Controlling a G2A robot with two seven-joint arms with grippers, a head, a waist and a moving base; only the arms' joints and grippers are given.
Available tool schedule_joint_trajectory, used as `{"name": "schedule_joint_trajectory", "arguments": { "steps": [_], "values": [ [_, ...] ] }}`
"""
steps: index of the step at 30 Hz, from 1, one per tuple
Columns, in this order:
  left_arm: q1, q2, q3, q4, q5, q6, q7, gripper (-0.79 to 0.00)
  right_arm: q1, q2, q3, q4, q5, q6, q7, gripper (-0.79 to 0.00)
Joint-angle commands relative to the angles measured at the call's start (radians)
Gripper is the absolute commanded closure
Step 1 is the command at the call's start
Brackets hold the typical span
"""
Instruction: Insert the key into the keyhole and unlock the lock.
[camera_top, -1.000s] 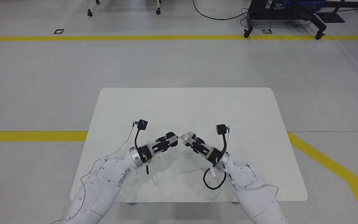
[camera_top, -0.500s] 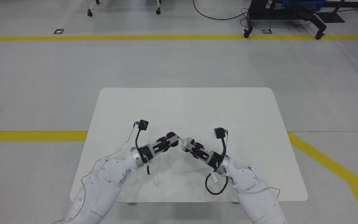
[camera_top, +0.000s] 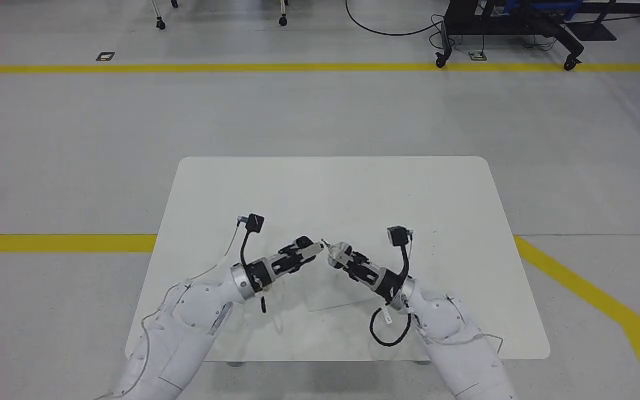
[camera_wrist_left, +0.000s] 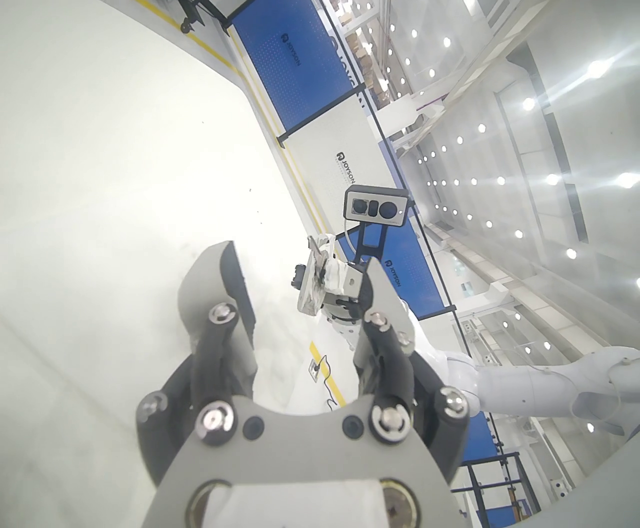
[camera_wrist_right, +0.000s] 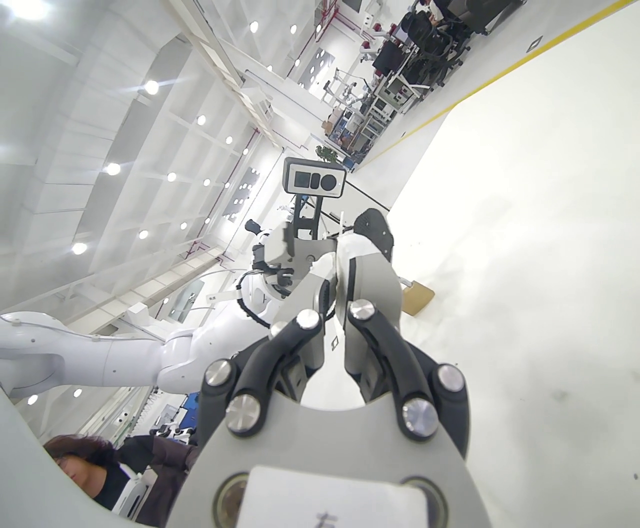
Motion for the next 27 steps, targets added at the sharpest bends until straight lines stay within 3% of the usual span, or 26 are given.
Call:
{"name": "schedule_joint_trajectory", "arguments": {
  "steps": [1,6,9,14,21,27],
  "values": [
    [0.013,0.010,-0.033,-0.022,0.009,-0.012,-0.016,-0.785,0.001,0.003,0.017,0.009,-0.004,-0.003,-0.014,0.000],
    [0.059,0.054,-0.156,-0.172,0.169,0.024,-0.161,-0.785,-0.008,0.016,0.094,0.007,-0.172,0.045,-0.157,0.000],
    [0.095,0.086,-0.219,-0.335,0.428,0.123,-0.317,-0.785,-0.031,0.024,0.134,-0.023,-0.294,0.095,-0.245,0.000],
    [0.160,0.111,-0.215,-0.516,0.758,0.274,-0.523,-0.785,-0.060,0.028,0.152,-0.070,-0.417,0.162,-0.329,0.000],
    [0.165,0.113,-0.132,-0.537,0.893,0.351,-0.592,-0.782,-0.062,0.028,0.151,-0.072,-0.421,0.164,-0.338,0.000],
    [0.121,0.105,-0.069,-0.465,1.007,0.423,-0.522,-0.588,-0.062,0.028,0.151,-0.072,-0.421,0.164,-0.338,0.000]
  ]
}}
